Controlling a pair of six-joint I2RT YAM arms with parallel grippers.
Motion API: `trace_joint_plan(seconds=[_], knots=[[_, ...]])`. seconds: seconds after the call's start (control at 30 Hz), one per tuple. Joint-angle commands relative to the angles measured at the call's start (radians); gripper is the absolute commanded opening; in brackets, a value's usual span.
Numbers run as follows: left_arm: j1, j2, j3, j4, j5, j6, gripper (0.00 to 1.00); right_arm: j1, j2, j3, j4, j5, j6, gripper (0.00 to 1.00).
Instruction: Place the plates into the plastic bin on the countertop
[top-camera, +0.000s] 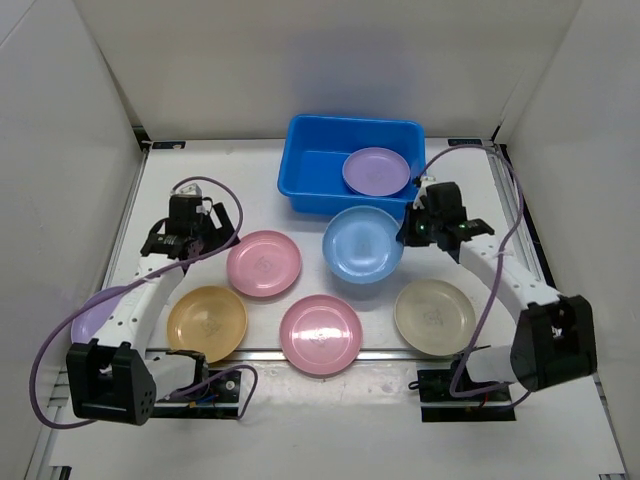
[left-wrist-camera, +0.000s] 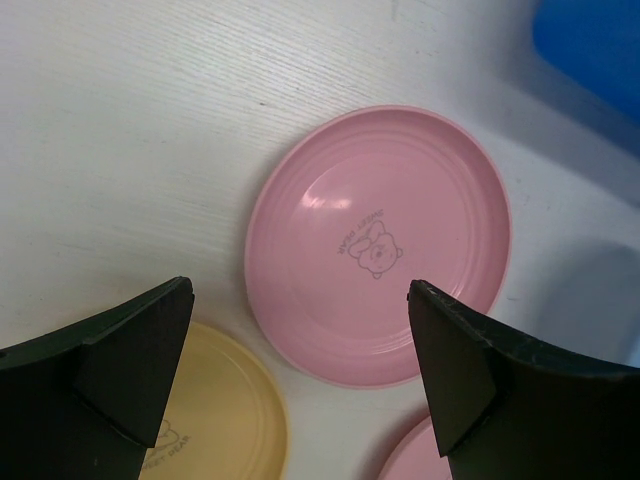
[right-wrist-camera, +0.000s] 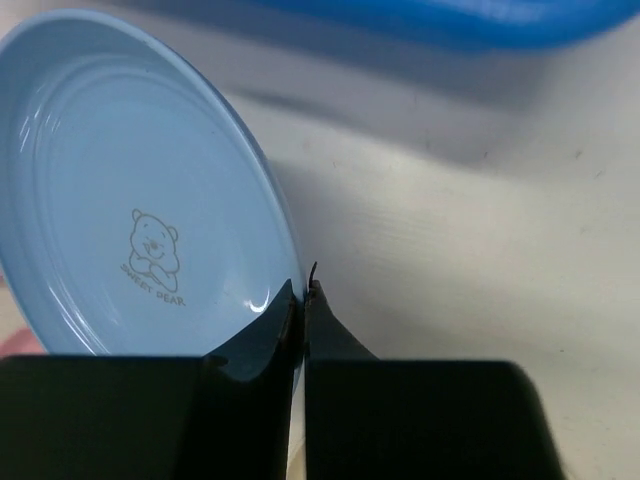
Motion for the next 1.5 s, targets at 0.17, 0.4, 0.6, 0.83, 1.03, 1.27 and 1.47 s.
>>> trace_joint_plan(seconds=[0.17, 0.4, 0.6, 0.83, 1.03, 1.27, 1.47], knots=[[0.062, 0.025, -0.014, 0.033, 0.057, 0.030, 0.99, 0.014, -0.099, 0.252, -0.116, -0.052, -0.019, 0.00], [0.085, -0.002, -0.002, 0.033, 0.086, 0.043, 0.99, -0.007, 0.131, 0.596, -0.119, 0.105, -0.013, 0.00], [0.090, -0.045, 0.000, 0.033, 0.092, 0.053, 0.99, -0.041, 0.367, 0.878, -0.150, 0.230, 0.051, 0.00], [0.092, -0.057, -0.002, 0.015, 0.105, 0.063, 0.99, -0.081, 0.662, 1.096, -0.193, 0.409, 0.104, 0.00], [0.092, -0.027, 0.000, 0.015, 0.105, 0.056, 0.99, -0.081, 0.822, 1.207, -0.223, 0.491, 0.124, 0.00], [0.090, 0.035, -0.011, 0.009, 0.092, 0.052, 0.99, -0.078, 0.900, 1.238, -0.217, 0.595, 0.180, 0.00], [0.093, 0.071, -0.007, 0.015, 0.089, 0.047, 0.99, -0.078, 0.932, 1.251, -0.217, 0.629, 0.190, 0.23]])
